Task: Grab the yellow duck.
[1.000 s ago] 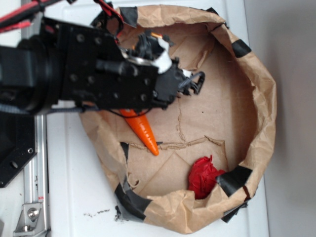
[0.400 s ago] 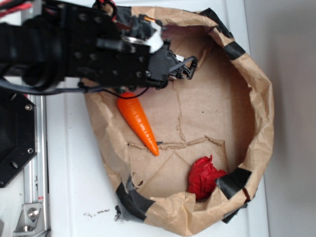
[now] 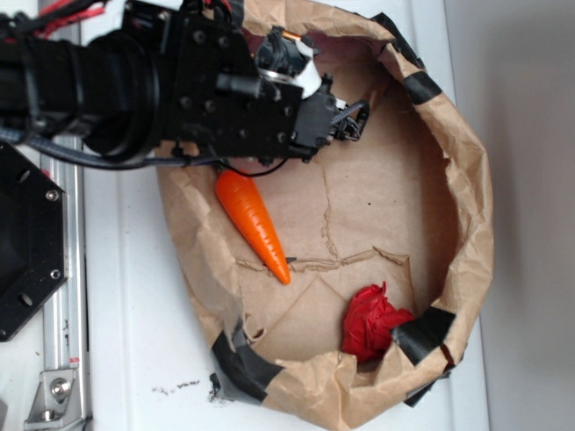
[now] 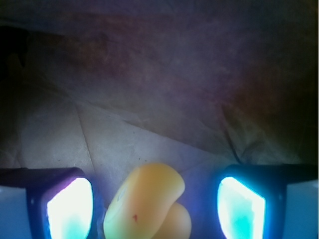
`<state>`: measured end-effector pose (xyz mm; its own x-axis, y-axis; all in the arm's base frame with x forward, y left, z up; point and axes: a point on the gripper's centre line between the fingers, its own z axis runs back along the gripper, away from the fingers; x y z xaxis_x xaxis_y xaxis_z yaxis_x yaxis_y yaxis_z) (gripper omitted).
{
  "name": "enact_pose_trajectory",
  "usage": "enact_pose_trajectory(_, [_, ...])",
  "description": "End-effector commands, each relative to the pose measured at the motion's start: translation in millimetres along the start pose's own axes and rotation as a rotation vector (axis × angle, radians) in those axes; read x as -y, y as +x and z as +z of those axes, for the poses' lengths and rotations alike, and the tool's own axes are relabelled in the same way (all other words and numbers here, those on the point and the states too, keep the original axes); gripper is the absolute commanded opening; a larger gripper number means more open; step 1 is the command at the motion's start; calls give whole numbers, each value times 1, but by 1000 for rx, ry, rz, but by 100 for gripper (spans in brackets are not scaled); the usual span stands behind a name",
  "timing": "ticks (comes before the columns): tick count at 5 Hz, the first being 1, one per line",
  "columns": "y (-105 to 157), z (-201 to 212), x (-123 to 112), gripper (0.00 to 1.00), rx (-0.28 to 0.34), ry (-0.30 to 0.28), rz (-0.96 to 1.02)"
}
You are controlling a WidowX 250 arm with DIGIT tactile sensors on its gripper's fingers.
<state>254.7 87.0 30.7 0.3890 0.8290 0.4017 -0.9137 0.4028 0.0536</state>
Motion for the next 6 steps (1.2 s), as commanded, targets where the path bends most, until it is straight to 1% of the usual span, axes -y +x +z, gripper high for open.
enact_pose_trajectory(1, [4,3,-5,0,23,-18,39])
enact_pose_trajectory(2, [1,2,-5,0,30,-9,36])
enact_pose_trajectory(3, [3,1,-6,0,22,-5,42])
enact_pose_trajectory(4, [5,4,-3,0,14,-14,43])
enact_pose_trajectory(5, [6,11,-1,0,-9,-38,10])
enact_pose_trajectory(6, [8,49,19,0,6,-142,-217])
